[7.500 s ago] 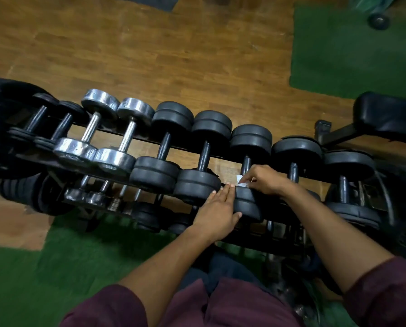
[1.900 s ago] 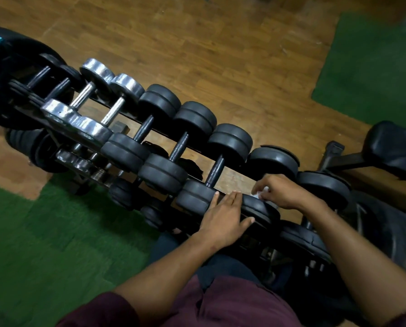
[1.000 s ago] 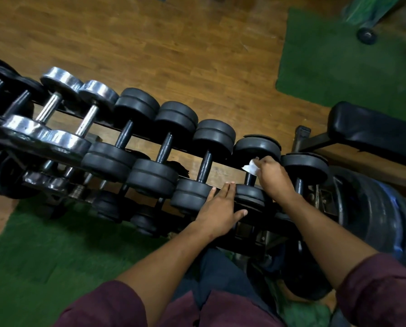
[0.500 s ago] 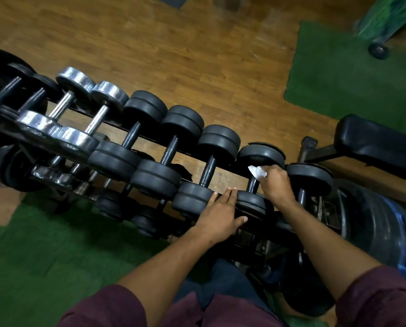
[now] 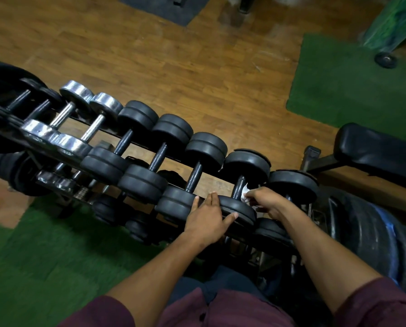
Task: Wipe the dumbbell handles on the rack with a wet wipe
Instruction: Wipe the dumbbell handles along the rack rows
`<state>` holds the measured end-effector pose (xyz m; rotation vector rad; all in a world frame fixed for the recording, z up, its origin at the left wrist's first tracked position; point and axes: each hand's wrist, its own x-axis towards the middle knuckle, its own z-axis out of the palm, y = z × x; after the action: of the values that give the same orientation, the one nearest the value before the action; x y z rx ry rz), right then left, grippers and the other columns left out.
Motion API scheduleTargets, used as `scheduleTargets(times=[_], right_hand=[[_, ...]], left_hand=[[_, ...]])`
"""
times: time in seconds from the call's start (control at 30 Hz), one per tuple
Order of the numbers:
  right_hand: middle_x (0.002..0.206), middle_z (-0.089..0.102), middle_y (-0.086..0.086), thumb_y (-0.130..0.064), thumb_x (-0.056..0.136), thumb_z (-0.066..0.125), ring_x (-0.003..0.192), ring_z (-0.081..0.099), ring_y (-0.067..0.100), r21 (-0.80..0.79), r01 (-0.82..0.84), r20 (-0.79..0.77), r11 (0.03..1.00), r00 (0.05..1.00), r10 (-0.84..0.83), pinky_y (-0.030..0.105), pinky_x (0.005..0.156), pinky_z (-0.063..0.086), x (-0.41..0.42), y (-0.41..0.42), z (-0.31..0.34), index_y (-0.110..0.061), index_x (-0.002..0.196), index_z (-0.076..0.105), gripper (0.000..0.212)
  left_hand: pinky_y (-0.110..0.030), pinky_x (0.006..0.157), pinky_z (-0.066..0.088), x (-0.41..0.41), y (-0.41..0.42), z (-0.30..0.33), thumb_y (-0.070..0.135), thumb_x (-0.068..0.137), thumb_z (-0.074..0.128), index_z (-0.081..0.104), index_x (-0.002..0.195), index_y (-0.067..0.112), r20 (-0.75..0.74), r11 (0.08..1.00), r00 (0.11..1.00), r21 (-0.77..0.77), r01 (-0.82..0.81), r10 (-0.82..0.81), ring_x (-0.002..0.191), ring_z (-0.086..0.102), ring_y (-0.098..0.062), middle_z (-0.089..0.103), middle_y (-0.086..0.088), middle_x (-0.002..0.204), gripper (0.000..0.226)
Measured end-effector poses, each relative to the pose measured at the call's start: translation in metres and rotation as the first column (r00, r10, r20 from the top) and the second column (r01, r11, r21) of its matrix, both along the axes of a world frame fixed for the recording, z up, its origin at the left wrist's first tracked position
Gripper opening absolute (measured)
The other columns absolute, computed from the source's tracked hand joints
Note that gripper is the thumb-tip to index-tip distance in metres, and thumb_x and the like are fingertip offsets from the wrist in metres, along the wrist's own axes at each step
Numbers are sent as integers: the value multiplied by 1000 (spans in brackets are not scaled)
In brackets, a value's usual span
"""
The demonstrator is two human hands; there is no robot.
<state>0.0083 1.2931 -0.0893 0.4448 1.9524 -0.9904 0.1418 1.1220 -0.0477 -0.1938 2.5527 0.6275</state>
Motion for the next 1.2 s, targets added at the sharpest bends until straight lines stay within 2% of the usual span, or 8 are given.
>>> scheduleTargets(times=[0.2, 0.3, 0.5, 0.67, 0.73, 0.9, 1.03, 1.2], right_hand=[[68, 56, 5, -6, 97, 55, 47, 48, 7, -255, 317, -15, 914, 943, -331, 24, 58, 45, -13, -6, -6, -7, 91, 64, 11], [71, 58, 10, -1, 95, 56, 49, 50, 9, -290, 332, -62, 898, 930, -364, 26, 60, 46, -19, -8, -8, -2, 98, 65, 10], [64, 61, 2, -4, 85, 59, 54, 52, 11, -161, 76, 95, 984, 994, -61, 28, 56, 37, -10, 6, -4, -17, 72, 62, 18], [78, 58, 9, -5, 87, 52, 61, 50, 15, -136, -157, 145, 978, 973, 177, 26, 52, 39, -1, 4, -3, -12, 82, 63, 14], [67, 56, 4, -2, 90, 51, 51, 47, 10, -163, -167, 155, 972, 969, 192, 23, 45, 38, -3, 4, 1, -13, 78, 58, 18], [69, 50, 4, -2, 88, 53, 54, 43, 12, -180, -217, 127, 959, 962, 242, 25, 50, 34, -3, 8, -6, -16, 76, 55, 19], [58, 50, -3, -8, 87, 58, 51, 43, 7, -128, -417, 13, 900, 907, 422, 24, 52, 31, -9, 14, 3, -19, 62, 54, 28], [63, 52, 3, -10, 82, 68, 55, 43, 12, -78, -448, -32, 891, 894, 447, 23, 50, 29, -18, 10, 6, -14, 74, 63, 10]], left_hand=[[-47, 127, 0, -5, 15, -2, 73, 98, 28, 6, 160, -2, 8, 994, 999, -101, -47, 48, 155, 21, -21, 17, -14, 169, 100], [-47, 127, 0, -4, 17, -4, 74, 98, 26, 6, 160, -2, 7, 991, 999, -122, -45, 46, 155, 20, -20, 16, -14, 169, 100], [-46, 127, -2, -3, 19, -5, 75, 97, 27, 5, 161, 0, 7, 991, 998, -120, -58, 59, 155, 19, -20, 16, -14, 169, 101], [-45, 127, -2, -5, 18, -4, 75, 97, 30, 5, 161, 0, 3, 991, 998, -118, -69, 69, 155, 20, -19, 17, -14, 169, 102], [-45, 127, -3, -6, 18, -3, 75, 97, 30, 5, 161, 0, -1, 991, 998, -117, -68, 69, 155, 20, -19, 18, -13, 169, 101], [-45, 127, -2, -3, 20, -6, 75, 96, 29, 5, 160, 0, -3, 989, 998, -128, -68, 69, 155, 21, -18, 19, -13, 168, 102], [-46, 127, -1, -4, 19, -7, 76, 96, 29, 6, 160, 0, -17, 989, 997, -129, -73, 71, 154, 21, -19, 19, -13, 168, 102], [-45, 127, -2, -4, 19, -11, 77, 95, 30, 6, 161, 1, -22, 989, 997, -122, -81, 79, 154, 24, -18, 21, -13, 168, 103]])
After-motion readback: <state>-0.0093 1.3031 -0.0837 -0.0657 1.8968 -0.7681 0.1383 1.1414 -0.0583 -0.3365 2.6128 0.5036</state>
